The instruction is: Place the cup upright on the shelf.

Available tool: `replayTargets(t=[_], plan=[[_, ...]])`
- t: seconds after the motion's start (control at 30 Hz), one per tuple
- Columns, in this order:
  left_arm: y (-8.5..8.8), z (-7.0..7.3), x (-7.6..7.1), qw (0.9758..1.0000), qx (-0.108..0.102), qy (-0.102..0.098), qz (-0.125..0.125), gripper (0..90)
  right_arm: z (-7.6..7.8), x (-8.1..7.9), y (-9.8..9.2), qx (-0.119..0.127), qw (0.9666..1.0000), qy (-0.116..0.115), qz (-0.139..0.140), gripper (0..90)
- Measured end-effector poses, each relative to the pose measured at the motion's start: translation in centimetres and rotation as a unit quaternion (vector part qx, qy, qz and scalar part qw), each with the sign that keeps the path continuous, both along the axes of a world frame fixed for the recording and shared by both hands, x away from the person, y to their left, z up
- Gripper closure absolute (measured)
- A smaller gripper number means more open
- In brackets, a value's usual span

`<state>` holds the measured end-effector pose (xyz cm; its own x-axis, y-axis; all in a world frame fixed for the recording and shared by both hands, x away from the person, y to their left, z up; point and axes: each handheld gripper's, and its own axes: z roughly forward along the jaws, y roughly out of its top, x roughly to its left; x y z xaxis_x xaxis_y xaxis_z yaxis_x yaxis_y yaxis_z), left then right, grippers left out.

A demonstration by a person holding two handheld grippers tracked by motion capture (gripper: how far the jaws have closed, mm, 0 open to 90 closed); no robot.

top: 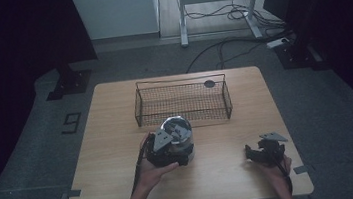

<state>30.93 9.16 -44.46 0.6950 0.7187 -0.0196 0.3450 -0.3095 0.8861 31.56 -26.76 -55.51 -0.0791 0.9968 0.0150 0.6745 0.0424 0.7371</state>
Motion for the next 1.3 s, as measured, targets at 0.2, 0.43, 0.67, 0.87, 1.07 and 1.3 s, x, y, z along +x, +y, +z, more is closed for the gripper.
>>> replayTargets(t=[0.2, 0.43, 0.67, 0.87, 1.07, 1.3], plan=[[0.2, 0.5, 0.3, 1.0000, -0.002, -0.002, 0.003, 4.1, 0.0, 0.0, 0.0, 0.000, 1.0000, 0.000, 0.000, 12.9], [0.3, 0.9, 0.8, 1.0000, -0.004, -0.002, 0.006, 4.1, 0.0, 0.0, 0.0, 0.000, 1.0000, 0.000, 0.000, 13.0], [0.6, 1.7, 1.5, 0.9998, -0.016, 0.001, 0.009, 4.1, 0.0, 0.0, 0.0, 0.000, 1.0000, 0.000, 0.000, 13.1], [0.7, 2.2, 1.9, 0.9998, -0.016, 0.002, 0.010, 4.1, 0.0, 0.0, 0.0, 0.000, 1.0000, 0.000, -0.001, 13.1], [0.8, 2.9, 2.7, 0.9994, -0.031, 0.015, 0.008, 4.1, 0.0, 0.0, 0.0, 0.000, 1.0000, 0.000, -0.001, 13.1], [0.7, 3.5, 3.3, 0.9994, -0.029, 0.012, 0.012, 4.1, 0.0, 0.0, 0.0, 0.000, 1.0000, 0.000, 0.000, 13.1]])
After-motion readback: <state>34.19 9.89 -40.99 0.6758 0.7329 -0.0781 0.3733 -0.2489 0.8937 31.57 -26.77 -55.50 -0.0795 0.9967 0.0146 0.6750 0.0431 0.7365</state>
